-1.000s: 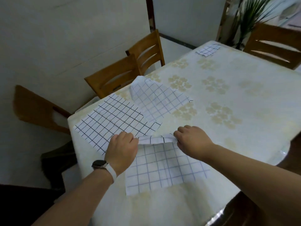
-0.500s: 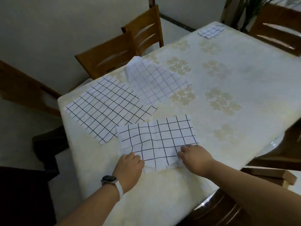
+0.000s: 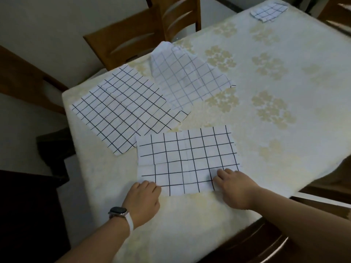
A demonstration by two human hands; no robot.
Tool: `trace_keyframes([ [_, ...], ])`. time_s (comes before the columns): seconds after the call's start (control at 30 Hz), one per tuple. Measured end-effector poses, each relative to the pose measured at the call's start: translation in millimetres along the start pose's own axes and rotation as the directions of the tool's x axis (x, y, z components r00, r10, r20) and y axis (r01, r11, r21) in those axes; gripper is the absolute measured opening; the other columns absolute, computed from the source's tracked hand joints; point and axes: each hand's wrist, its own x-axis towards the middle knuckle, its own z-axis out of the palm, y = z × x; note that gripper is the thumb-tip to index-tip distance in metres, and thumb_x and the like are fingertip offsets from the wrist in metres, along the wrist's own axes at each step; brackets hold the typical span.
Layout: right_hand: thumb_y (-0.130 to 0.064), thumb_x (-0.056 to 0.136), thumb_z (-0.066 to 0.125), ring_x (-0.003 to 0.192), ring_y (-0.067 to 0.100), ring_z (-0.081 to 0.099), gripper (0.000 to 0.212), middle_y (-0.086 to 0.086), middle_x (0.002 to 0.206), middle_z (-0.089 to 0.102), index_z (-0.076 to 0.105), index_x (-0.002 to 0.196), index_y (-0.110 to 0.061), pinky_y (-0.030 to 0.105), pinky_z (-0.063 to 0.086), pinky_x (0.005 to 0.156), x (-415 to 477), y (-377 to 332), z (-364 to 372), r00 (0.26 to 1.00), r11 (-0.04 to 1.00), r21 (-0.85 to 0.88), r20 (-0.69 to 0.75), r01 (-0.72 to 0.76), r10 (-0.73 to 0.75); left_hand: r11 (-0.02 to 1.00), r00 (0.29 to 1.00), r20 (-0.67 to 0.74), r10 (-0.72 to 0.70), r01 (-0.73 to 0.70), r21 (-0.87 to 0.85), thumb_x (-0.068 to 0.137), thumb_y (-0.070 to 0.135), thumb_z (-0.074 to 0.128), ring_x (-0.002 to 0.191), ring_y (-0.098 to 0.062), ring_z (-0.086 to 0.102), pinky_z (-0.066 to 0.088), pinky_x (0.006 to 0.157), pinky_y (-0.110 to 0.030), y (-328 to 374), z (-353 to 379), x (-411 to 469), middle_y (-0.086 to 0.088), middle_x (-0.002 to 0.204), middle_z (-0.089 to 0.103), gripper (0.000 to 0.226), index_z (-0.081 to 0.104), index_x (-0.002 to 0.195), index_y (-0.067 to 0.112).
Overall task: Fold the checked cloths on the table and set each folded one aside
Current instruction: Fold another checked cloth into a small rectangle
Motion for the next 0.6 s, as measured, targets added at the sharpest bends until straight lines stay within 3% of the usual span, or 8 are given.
trace_keyframes([
  [0.13,-0.040,0.088,0.044,0.098,0.024,0.054,0.035,0.002,0.108,0.052,0.056,0.113,-0.019,0.033,0.044,0.077,13.7,12.4,-28.8,1.000,0.995,0.095,-0.019,0.017,-0.016,0.996,1.000,-0.020,0.010,-0.012,-0.092,0.074,0.047,0.053,0.075,-0.016,0.057,0.048,0.064,-0.033,-1.6,-20.4,18.2,0.008,0.078,0.060,0.027,0.065,0.077,0.023],
  [0.3,-0.028,0.092,0.046,0.099,0.024,0.054,0.027,0.002,0.108,0.053,0.058,0.113,-0.017,0.032,0.045,0.073,57.3,30.7,-62.0,0.981,0.991,0.137,-0.193,-0.008,0.035,0.995,0.993,-0.093,0.067,-0.073,-0.070,0.086,0.041,0.038,0.081,-0.019,0.056,0.046,0.069,-0.034,-7.3,-53.3,86.9,0.004,0.085,0.060,0.034,0.064,0.086,0.019],
  [0.47,-0.033,0.091,0.049,0.104,0.027,0.051,0.039,0.008,0.120,0.052,0.052,0.126,-0.015,0.036,0.046,0.078,103.9,44.0,-80.1,0.955,0.992,0.103,-0.280,-0.071,0.098,0.999,0.997,-0.069,0.029,-0.031,-0.029,0.092,0.041,0.044,0.104,-0.022,0.051,0.042,0.080,-0.036,-18.2,-63.8,152.9,0.000,0.113,0.054,0.035,0.055,0.116,0.019],
  [0.6,-0.034,0.091,0.049,0.104,0.026,0.048,0.035,0.007,0.116,0.049,0.049,0.120,-0.015,0.036,0.040,0.078,124.8,55.8,-81.9,0.948,0.982,0.100,-0.263,-0.159,0.180,0.999,0.998,-0.051,0.040,-0.039,0.005,0.091,0.043,0.044,0.108,-0.022,0.048,0.040,0.085,-0.037,-18.6,-56.3,180.0,-0.001,0.117,0.051,0.036,0.053,0.118,0.019],
])
